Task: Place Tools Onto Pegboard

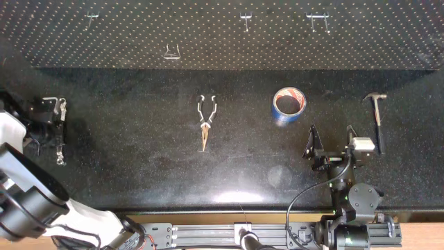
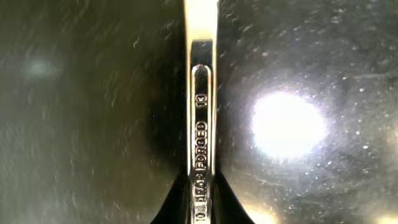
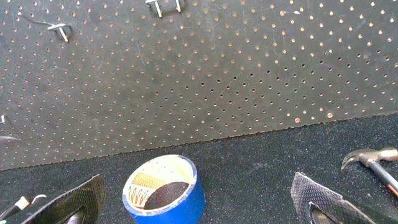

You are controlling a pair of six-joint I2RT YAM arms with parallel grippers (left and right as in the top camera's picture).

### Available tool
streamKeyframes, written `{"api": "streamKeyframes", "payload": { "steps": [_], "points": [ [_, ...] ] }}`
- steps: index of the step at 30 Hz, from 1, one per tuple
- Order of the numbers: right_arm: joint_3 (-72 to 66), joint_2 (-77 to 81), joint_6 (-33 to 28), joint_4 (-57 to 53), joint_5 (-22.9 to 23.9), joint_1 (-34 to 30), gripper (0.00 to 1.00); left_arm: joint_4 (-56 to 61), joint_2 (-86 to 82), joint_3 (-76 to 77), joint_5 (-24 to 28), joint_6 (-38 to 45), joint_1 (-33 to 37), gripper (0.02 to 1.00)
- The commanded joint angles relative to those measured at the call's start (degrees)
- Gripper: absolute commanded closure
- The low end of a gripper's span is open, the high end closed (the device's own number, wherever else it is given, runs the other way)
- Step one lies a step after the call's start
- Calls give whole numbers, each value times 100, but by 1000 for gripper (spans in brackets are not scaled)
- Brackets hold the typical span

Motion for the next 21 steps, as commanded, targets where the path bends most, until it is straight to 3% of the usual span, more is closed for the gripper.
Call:
{"api": "streamKeyframes", "payload": {
  "steps": [1,4,7,9,13,16,21],
  "points": [
    [-31,-42,42,-13,9,-17,14,-44,-2634,-1067,-188,-1521,-658,989],
    [-31,-42,44,-13,11,-17,14,778,-3842,-1851,-511,-3370,-2422,987],
    [-31,-42,44,-13,11,-17,14,3091,-4271,-2695,-509,-3718,-3585,987],
    [-31,-42,44,-13,11,-17,14,4336,-4295,-3185,-509,-3781,-3635,991],
    [-31,-42,44,-13,11,-17,14,5014,-4133,-3187,-490,-3495,-3635,991],
    [-31,-42,44,-13,11,-17,14,5200,-4120,-3182,-879,-3497,-3615,989],
    [-31,-42,44,-13,11,-17,14,5414,-3436,-2885,-874,-3495,-3615,991]
  ]
}}
